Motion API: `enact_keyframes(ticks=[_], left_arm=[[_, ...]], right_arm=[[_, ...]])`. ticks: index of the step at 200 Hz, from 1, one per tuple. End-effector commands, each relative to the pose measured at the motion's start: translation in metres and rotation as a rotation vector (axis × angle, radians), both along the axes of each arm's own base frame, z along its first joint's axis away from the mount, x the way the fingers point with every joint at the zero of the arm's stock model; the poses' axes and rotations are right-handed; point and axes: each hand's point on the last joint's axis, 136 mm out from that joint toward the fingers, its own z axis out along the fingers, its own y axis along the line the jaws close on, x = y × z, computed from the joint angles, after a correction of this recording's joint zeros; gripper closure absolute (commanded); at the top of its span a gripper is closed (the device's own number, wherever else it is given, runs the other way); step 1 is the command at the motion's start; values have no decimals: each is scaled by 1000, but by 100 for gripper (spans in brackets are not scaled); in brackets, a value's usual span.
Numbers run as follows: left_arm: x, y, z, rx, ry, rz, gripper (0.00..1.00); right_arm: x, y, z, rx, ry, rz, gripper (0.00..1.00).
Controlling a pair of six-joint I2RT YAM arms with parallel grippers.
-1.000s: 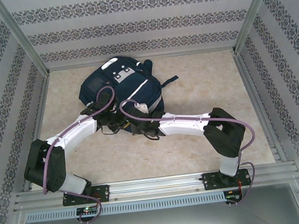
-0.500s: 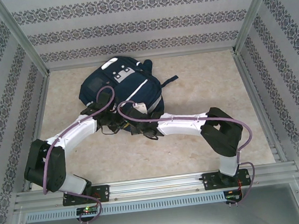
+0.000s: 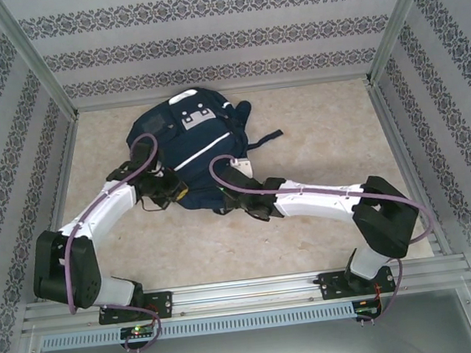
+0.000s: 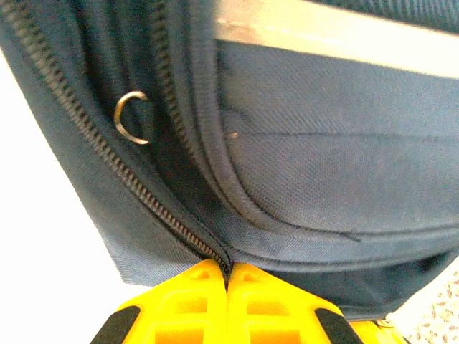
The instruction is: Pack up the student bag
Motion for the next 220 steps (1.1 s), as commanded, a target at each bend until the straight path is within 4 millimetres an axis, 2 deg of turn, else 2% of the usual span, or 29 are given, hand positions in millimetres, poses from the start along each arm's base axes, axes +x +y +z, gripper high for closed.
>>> enact_keyframes(ticks=[1,20,39,50,69,78,99,126,151,173,202,220], left_arm=[[2,75,-6,222,-13,106,100],[8,107,-8,258,-3,135,100],[18,132,-11,287,12,154,100],[26,137,-10,272,10,154,100],[32,132,-3,235,4,148,100],[32,125,2,192,-3,149,99],[23,101,17,68,-15,159,73],[0,53,37,-37,-27,128,57],[-18,6,42,-122,-15,111,55],[-20,-30,39,-188,-10,107,54],[-13,-53,24,-191,14,101,53],[-7,-59,15,-168,26,106,51]], right_arm=[[-5,-63,-13,-181,24,-98,100],[-5,-57,-8,-153,25,-73,100],[-4,-37,-1,-106,31,-24,100],[-4,-23,2,-86,36,5,100],[-5,1,6,-67,38,57,100],[-5,12,7,-53,42,81,100],[-6,31,9,-30,46,116,100],[-5,41,9,-19,48,134,100],[-4,42,8,-25,44,141,100],[-3,43,7,-26,46,147,100],[-4,45,9,-16,45,154,100],[-5,44,10,-13,45,155,100]])
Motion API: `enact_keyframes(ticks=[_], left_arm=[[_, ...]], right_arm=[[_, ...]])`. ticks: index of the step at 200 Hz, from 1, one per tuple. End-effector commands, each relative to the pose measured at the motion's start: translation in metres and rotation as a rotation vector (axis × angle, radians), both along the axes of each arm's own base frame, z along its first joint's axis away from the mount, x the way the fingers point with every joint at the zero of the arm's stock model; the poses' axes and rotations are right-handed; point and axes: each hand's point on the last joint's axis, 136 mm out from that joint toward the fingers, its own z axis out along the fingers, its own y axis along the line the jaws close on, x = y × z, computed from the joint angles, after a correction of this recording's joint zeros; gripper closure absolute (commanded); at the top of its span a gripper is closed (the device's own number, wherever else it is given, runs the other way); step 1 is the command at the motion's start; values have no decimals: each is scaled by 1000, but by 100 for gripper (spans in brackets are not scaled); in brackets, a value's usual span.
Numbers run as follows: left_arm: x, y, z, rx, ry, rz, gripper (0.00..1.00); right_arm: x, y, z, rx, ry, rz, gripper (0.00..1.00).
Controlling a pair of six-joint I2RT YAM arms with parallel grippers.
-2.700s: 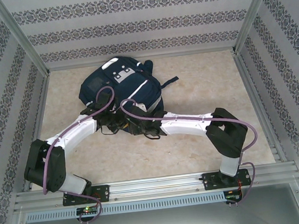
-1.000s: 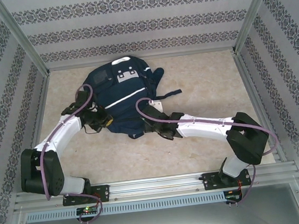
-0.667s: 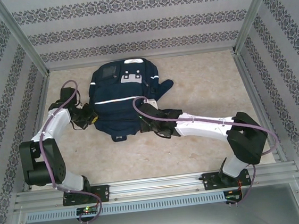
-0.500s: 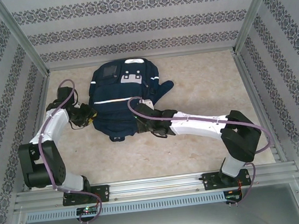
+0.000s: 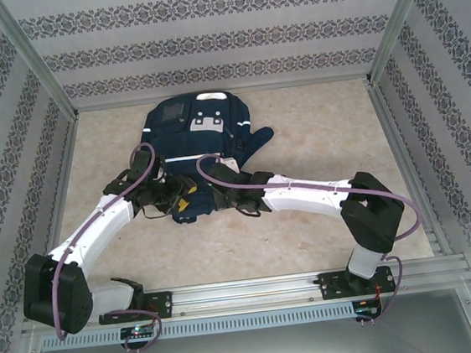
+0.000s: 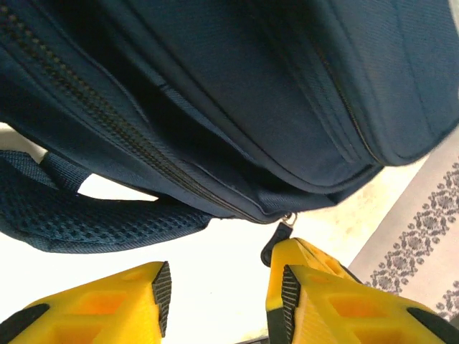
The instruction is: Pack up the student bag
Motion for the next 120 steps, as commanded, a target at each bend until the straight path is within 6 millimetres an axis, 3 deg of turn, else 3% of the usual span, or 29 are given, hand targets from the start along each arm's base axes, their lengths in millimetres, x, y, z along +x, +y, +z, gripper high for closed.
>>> enact_keyframes(ticks=[1,40,70,79,92,101,120], left_arm=[[22,-20,-6,-18,-9,49,51],[29,-22,-32,48,33,71,46],[25,-17,-50,119,72,70,49],[26,-14,-52,140,67,72,58],[27,-10,-53,166,68,76,86],[27,-9,-50,179,67,69,99],[25,-3,-42,217,63,51,100]], right_arm=[[-1,7,7,8,-14,23,100],[-2,6,9,20,-17,25,100],[-4,4,8,25,-14,21,100],[-4,5,7,26,-11,22,100],[-5,4,5,23,-9,22,100],[-5,2,3,13,-8,18,100],[-4,-4,-2,-19,-10,12,100]])
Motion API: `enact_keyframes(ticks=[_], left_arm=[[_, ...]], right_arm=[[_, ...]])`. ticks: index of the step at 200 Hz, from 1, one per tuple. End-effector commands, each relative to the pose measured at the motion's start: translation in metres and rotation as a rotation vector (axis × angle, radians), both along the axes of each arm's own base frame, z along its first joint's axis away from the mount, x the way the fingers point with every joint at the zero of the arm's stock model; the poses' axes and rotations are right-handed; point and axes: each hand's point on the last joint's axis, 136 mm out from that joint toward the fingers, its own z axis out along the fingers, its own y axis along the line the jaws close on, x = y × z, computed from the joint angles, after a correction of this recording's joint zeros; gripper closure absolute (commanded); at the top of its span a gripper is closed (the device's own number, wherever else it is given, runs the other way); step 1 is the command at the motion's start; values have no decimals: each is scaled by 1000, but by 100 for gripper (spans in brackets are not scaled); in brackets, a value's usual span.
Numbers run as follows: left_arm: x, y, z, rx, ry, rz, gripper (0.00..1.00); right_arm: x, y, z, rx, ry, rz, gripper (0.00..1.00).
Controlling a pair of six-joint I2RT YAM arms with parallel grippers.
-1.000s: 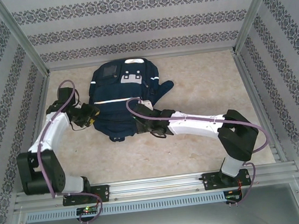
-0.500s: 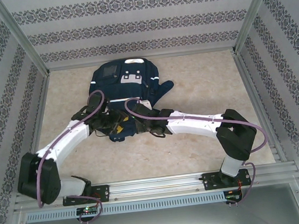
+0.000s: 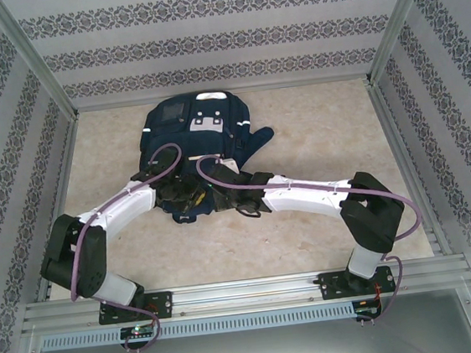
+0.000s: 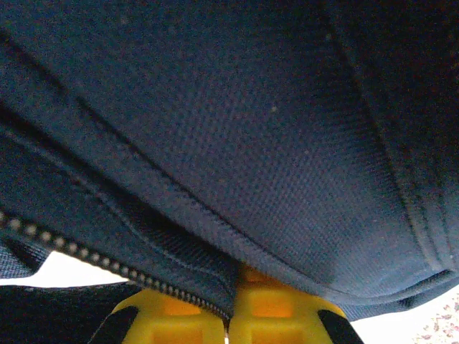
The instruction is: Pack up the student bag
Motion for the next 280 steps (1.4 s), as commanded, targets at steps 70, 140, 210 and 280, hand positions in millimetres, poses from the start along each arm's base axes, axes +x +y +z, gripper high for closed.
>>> enact_keyframes(ticks=[70,140,210,280], left_arm=[[-18,83,41,172,-59,63,100],[-31,125,61,100,-93,77,100],[-25,114,60,27,-112,69,100],[-21,117,41,53,-58,63,100]], right_arm=[[25,-69,-16,-145,-13,-100,100],[70,-115,-16,-207,-33,-170,100],[50,-37,13,4,-82,46,82],[10,46,-5,308,13,267,62]])
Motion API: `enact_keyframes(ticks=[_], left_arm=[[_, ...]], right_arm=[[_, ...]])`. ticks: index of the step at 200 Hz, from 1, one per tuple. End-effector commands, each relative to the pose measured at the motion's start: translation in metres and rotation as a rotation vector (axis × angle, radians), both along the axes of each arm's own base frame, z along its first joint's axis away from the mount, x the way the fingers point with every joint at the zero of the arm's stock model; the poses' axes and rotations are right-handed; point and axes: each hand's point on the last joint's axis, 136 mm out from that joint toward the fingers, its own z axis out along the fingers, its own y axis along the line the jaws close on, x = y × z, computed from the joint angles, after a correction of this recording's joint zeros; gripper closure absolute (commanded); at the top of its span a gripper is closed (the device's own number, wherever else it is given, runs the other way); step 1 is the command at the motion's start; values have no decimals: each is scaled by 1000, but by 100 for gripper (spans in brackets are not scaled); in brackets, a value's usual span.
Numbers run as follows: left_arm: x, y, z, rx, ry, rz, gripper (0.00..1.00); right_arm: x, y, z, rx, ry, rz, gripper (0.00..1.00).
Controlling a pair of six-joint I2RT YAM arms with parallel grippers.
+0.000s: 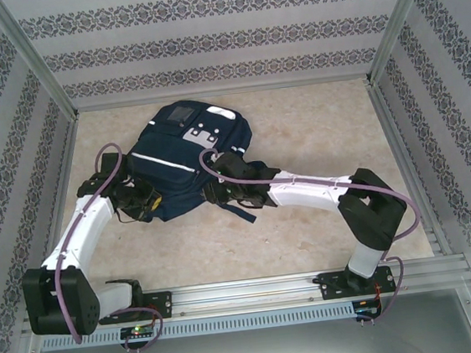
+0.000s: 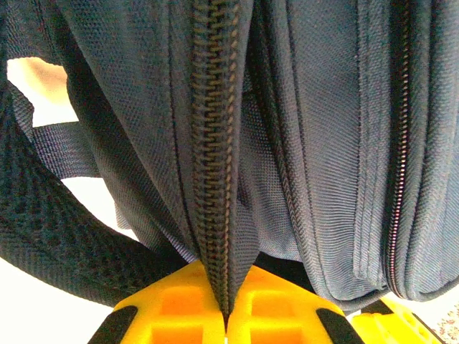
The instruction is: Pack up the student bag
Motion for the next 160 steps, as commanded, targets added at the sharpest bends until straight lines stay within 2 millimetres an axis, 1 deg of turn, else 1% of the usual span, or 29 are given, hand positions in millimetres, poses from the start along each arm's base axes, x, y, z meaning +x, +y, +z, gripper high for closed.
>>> enact_keyframes(ticks=[1,21,41,65,79,108,135,160], left_arm=[[10,-1,1,0,-33,-26,100],[14,8,-9,54,-21,-13,100],[21,16,-20,103,-13,-10,100],[27,18,-30,117,17,-9,100],[31,19,-31,125,19,-8,100],[36,20,-27,129,22,-5,100],[35,22,-30,142,32,-2,100],[33,20,-32,128,44,-1,100]], right_arm=[[-5,16,-11,95,44,48,62],[-3,17,-22,76,39,58,59],[-1,21,-30,67,43,74,60],[3,25,-41,53,41,81,61],[6,26,-48,43,43,82,62],[10,34,-55,53,48,99,65],[11,39,-67,51,64,102,65],[14,43,-69,57,61,107,66]])
